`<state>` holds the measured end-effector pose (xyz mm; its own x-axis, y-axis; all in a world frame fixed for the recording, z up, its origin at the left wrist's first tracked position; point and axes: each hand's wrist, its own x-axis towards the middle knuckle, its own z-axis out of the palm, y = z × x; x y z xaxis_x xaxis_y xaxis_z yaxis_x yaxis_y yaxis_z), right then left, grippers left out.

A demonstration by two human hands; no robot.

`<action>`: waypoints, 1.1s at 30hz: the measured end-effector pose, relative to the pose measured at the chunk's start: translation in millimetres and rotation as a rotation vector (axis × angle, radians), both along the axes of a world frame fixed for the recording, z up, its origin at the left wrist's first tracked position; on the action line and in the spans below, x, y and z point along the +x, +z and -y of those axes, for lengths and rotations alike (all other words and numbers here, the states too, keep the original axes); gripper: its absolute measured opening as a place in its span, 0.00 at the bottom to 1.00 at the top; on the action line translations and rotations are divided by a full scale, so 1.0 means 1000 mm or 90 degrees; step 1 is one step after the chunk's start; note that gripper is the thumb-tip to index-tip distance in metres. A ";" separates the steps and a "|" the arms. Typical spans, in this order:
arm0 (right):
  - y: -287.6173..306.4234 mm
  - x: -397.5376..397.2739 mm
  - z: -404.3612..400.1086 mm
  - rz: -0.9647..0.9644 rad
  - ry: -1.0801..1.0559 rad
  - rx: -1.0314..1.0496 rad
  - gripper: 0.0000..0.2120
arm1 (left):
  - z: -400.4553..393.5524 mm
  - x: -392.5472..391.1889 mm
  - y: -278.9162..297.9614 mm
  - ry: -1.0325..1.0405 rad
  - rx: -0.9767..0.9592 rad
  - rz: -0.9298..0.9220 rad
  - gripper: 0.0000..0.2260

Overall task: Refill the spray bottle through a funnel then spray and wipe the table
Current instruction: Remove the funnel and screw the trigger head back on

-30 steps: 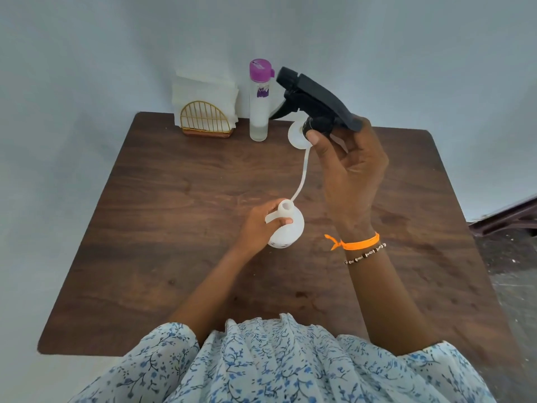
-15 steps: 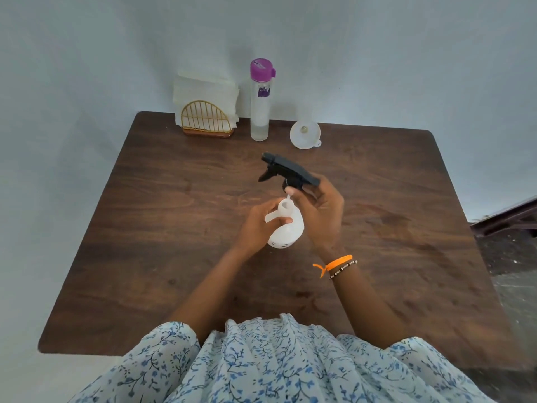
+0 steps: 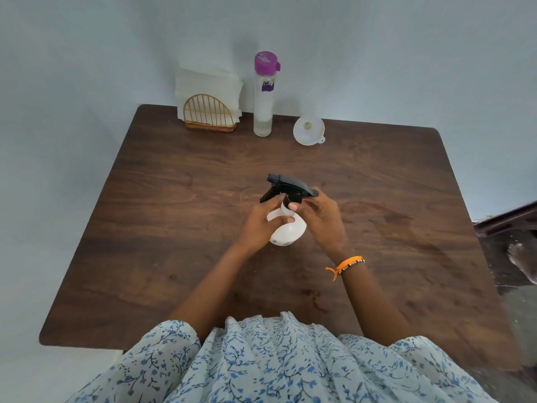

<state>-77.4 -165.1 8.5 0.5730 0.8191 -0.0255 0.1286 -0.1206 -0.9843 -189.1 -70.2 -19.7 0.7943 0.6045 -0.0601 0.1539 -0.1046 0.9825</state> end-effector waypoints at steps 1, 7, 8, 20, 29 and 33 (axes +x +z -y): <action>0.001 0.000 0.001 0.002 0.025 -0.012 0.10 | 0.000 0.000 -0.001 0.000 -0.005 -0.002 0.16; -0.003 0.004 0.001 0.094 0.057 -0.078 0.12 | 0.003 -0.001 -0.007 0.032 -0.034 0.002 0.12; -0.004 0.004 0.001 0.095 0.047 -0.082 0.12 | 0.003 -0.001 -0.008 0.030 -0.024 0.009 0.12; -0.008 -0.023 -0.017 0.064 -0.154 -0.006 0.18 | 0.005 0.001 -0.025 0.082 0.044 -0.013 0.10; 0.002 -0.005 0.002 0.168 0.076 0.007 0.19 | 0.006 -0.002 -0.017 0.033 0.079 -0.024 0.14; 0.005 0.000 -0.001 0.164 0.019 -0.012 0.13 | 0.007 -0.002 -0.015 0.035 0.090 -0.013 0.15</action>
